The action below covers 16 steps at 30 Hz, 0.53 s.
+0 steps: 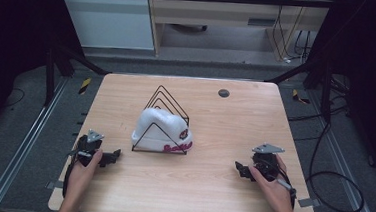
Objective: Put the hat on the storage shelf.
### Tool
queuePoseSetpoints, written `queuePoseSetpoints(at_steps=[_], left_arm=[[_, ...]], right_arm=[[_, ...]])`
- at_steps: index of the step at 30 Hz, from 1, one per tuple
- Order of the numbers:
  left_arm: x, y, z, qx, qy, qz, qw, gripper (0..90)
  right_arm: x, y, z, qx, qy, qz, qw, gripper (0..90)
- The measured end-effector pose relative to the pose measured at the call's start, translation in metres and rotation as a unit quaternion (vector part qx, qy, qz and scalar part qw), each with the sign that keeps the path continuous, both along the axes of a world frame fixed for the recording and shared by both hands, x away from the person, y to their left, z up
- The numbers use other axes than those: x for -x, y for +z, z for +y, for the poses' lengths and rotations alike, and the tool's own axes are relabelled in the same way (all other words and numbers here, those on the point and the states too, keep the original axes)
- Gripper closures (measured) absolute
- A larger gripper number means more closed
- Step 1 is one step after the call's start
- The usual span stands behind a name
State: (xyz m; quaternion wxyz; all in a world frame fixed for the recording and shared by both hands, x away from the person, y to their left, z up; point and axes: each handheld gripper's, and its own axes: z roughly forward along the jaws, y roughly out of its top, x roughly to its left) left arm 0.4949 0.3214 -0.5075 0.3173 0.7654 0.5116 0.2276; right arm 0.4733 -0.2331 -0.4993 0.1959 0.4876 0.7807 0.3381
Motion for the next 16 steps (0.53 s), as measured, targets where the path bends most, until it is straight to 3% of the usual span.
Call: queuePoseSetpoints(at_steps=[3, 16], left_arm=[[0.000, 0.000, 0.000, 0.000, 0.000, 0.000, 1.0000, 2.1], [0.001, 0.000, 0.000, -0.001, 0.000, 0.001, 1.0000, 1.9]], right_arm=[[0.000, -0.010, 0.000, 0.008, -0.012, -0.005, 0.9999, 9.3], [0.001, -0.013, 0.004, 0.007, -0.030, -0.018, 0.9994, 7.2]])
